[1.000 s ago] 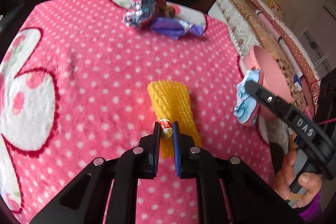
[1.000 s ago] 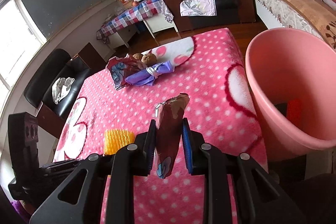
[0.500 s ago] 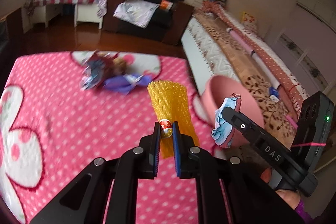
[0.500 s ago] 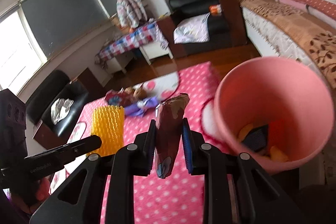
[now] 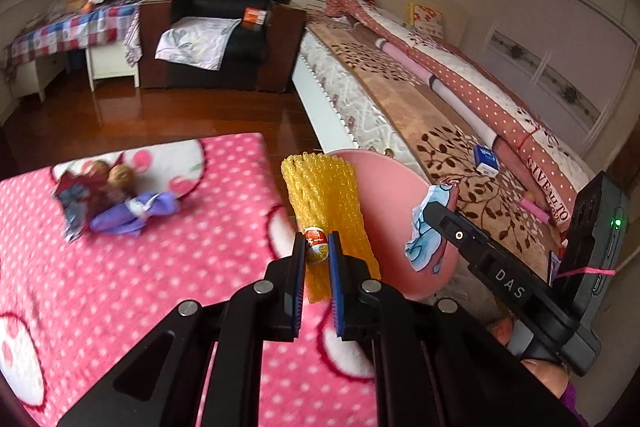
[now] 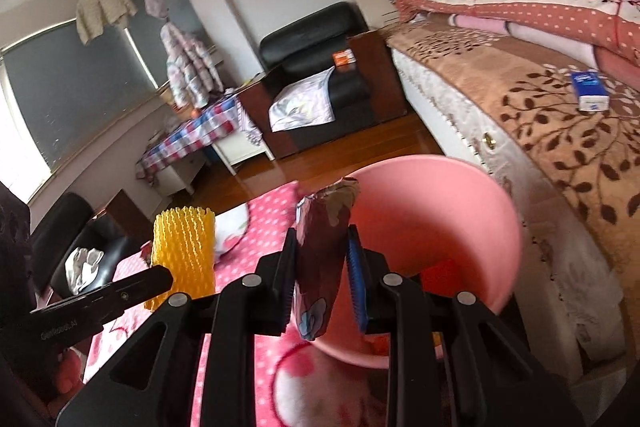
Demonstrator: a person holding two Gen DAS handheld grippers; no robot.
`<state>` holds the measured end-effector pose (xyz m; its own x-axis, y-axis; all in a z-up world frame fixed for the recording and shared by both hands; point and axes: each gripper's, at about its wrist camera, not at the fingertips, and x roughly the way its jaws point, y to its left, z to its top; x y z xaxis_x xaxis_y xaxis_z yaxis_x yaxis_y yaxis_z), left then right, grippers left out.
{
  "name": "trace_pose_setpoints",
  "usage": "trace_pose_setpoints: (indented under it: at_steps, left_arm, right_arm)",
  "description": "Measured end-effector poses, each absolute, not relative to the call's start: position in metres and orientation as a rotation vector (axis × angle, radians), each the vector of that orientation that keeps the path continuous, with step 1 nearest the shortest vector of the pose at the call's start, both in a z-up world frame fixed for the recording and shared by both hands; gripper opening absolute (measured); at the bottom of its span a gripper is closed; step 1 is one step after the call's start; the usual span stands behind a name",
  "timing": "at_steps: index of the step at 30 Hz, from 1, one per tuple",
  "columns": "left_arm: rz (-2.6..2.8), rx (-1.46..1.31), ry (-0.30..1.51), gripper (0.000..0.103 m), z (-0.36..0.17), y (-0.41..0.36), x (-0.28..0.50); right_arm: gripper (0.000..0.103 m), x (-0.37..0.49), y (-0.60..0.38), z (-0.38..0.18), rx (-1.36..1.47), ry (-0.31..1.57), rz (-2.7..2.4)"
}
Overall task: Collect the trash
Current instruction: 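Carry the foam net and brown wrapper over the pink bucket with both tools, then open both tools to drop the net and wrapper into the bucket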
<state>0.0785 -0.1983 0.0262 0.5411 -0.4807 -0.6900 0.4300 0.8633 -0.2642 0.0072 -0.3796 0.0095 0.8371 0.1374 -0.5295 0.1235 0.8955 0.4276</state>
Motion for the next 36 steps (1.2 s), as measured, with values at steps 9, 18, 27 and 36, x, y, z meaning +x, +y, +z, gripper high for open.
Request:
trace_pose_setpoints:
  at_steps: [9,18,27,36]
  left_arm:
    - [-0.559,0.024,0.831,0.01,0.021,-0.248,0.087]
    - [-0.558,0.054,0.865,0.01,0.008,-0.268,0.095]
    - [-0.559,0.065,0.884,0.024,0.002,-0.275,0.097]
    - [-0.554,0.063,0.869,0.04,0.004,-0.273,0.095]
  right_arm:
    - [0.024,0.011,-0.407,-0.004,0.475,0.591,-0.051]
    - [0.024,0.012,-0.421,-0.019,0.504,0.612,-0.064]
    - [0.026,0.01,-0.426,-0.021,0.513,0.604,-0.06]
    - [0.039,0.011,-0.425,-0.022,0.54,0.62,-0.048]
